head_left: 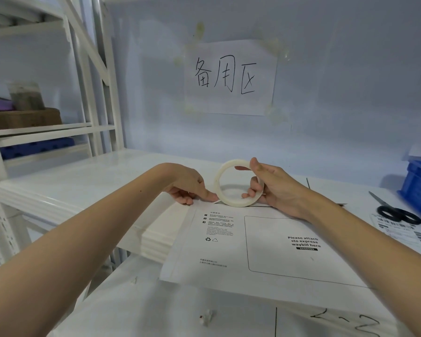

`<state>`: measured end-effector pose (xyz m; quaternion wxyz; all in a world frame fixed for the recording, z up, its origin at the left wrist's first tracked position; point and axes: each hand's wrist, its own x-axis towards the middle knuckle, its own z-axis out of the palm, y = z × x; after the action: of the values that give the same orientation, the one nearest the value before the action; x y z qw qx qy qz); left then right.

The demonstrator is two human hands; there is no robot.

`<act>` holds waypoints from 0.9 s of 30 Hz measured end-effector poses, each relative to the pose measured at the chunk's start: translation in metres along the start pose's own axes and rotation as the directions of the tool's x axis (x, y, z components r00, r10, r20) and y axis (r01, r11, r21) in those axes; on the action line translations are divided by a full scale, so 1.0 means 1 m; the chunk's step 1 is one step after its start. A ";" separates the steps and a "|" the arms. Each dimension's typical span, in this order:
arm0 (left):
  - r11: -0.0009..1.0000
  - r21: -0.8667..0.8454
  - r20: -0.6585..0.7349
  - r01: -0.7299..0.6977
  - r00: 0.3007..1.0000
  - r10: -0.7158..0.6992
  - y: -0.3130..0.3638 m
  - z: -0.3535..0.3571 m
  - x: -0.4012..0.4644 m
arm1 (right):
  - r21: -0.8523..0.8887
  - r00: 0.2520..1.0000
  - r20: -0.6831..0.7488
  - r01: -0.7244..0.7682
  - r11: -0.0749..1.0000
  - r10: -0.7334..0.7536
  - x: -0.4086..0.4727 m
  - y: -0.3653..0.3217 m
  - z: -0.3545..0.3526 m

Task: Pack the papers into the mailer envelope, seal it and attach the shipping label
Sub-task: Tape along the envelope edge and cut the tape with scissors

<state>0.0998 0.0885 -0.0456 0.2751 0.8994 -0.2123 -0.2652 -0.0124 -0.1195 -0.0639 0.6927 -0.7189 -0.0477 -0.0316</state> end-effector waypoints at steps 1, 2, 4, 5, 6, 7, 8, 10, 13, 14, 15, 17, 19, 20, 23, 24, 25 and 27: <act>1.000 0.013 -0.004 0.001 1.000 -0.001 0.001 0.001 0.000 | 0.011 1.000 -0.002 0.001 1.000 -0.001 0.000 0.000 0.001; 1.000 0.028 -0.008 0.003 1.000 -0.003 0.001 0.001 0.000 | 0.019 1.000 -0.004 0.004 1.000 -0.003 0.000 -0.001 0.002; 0.998 0.056 -0.012 0.008 1.000 -0.007 0.002 0.002 0.001 | 0.021 1.000 -0.011 0.006 1.000 -0.006 -0.001 -0.002 0.004; 0.998 0.067 -0.014 0.009 1.000 -0.008 0.002 0.002 0.002 | 0.016 1.000 -0.015 0.008 1.000 -0.008 -0.002 -0.002 0.005; 0.997 0.077 -0.015 0.010 1.000 -0.009 0.002 0.002 0.003 | 0.009 1.000 -0.020 0.011 1.000 -0.010 -0.002 -0.002 0.005; 0.996 0.088 -0.018 0.011 1.000 -0.009 0.002 0.002 0.004 | 0.001 1.000 -0.025 0.012 1.000 -0.012 -0.001 -0.002 0.006; 0.995 0.101 -0.023 0.012 1.000 -0.009 0.002 0.003 0.004 | -0.009 0.999 -0.031 0.013 1.000 -0.013 -0.001 -0.002 0.007; 0.991 0.130 -0.032 0.015 0.999 -0.011 0.003 0.003 0.006 | -0.034 0.999 -0.040 0.019 0.999 -0.021 -0.001 -0.003 0.009; 0.989 0.144 -0.033 0.029 0.999 -0.024 0.005 0.004 0.005 | -0.081 0.998 -0.049 0.043 0.996 -0.048 -0.002 -0.005 0.010; 0.989 0.147 -0.029 0.034 0.999 -0.030 0.005 0.004 0.005 | -0.096 0.997 -0.053 0.054 0.994 -0.060 -0.002 -0.005 0.010; 0.988 0.150 -0.026 0.038 0.999 -0.035 0.006 0.004 0.004 | -0.108 0.996 -0.053 0.067 0.992 -0.073 -0.003 -0.006 0.011; 0.987 0.152 -0.022 0.045 0.999 -0.042 0.006 0.004 0.005 | -0.131 0.994 -0.050 0.093 0.987 -0.100 -0.003 -0.008 0.012; 0.987 0.153 -0.017 0.054 0.999 -0.052 0.007 0.004 0.005 | -0.158 0.990 -0.059 0.114 0.981 -0.125 -0.005 -0.011 0.011; 0.986 0.153 -0.012 0.059 0.998 -0.058 0.008 0.004 0.005 | -0.175 0.989 -0.068 0.117 0.978 -0.131 -0.006 -0.012 0.009; 0.987 0.144 -0.012 0.073 0.997 -0.072 0.010 0.004 0.004 | -0.214 0.987 -0.098 0.104 0.971 -0.128 -0.008 -0.018 0.003; 0.987 0.143 -0.011 0.078 0.997 -0.077 0.010 0.004 0.004 | -0.209 0.987 -0.115 0.091 0.974 -0.117 -0.008 -0.020 0.001; 0.986 0.143 -0.009 0.083 0.997 -0.083 0.011 0.004 0.004 | -0.194 0.985 -0.137 0.076 0.978 -0.104 -0.008 -0.022 -0.001; 0.986 0.143 -0.003 0.090 0.996 -0.091 0.012 0.004 0.004 | -0.181 0.981 -0.174 0.055 0.982 -0.087 -0.007 -0.025 -0.004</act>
<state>0.0976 0.0757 -0.0425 0.1970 0.9251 -0.1901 -0.2631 -0.0219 -0.1224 -0.0399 0.6265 -0.7692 -0.0072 -0.1258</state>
